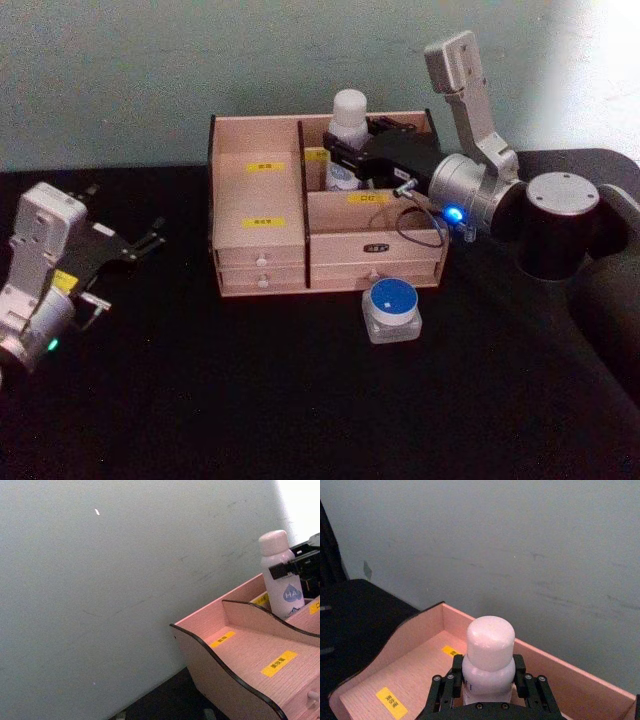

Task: Pick up the facial cleanser and watermelon frost from the table and place them into the tiered storage box.

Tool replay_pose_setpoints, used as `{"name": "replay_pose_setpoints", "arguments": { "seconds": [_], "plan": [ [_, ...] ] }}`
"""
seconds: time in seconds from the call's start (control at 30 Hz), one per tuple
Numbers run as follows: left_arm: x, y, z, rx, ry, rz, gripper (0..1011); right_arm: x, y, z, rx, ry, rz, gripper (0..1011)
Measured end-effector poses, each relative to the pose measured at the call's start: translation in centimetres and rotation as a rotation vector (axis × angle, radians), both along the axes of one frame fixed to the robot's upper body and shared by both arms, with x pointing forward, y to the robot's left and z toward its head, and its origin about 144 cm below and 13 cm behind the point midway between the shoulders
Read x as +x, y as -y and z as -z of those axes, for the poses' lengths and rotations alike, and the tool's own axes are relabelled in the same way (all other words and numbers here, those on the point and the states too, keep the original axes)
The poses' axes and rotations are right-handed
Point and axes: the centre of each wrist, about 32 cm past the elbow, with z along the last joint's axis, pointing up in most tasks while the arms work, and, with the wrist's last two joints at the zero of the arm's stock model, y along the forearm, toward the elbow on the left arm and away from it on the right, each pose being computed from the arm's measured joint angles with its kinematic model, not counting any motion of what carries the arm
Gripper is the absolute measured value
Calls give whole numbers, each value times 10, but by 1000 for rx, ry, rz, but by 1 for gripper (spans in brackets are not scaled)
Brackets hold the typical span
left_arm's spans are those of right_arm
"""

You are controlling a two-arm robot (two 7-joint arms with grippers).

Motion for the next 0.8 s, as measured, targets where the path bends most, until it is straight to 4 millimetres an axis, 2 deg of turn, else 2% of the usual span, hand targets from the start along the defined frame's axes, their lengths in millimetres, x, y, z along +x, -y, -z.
{"name": "replay_pose_setpoints", "arguments": {
  "seconds": [0.27, 0.8],
  "plan": [
    [0, 0, 0, 0, 0, 0, 1001, -1, -1, 8, -12, -19, 7, 600],
    [0, 0, 0, 0, 0, 0, 1001, -2, -1, 11, -33, -21, 9, 600]
  ]
}}
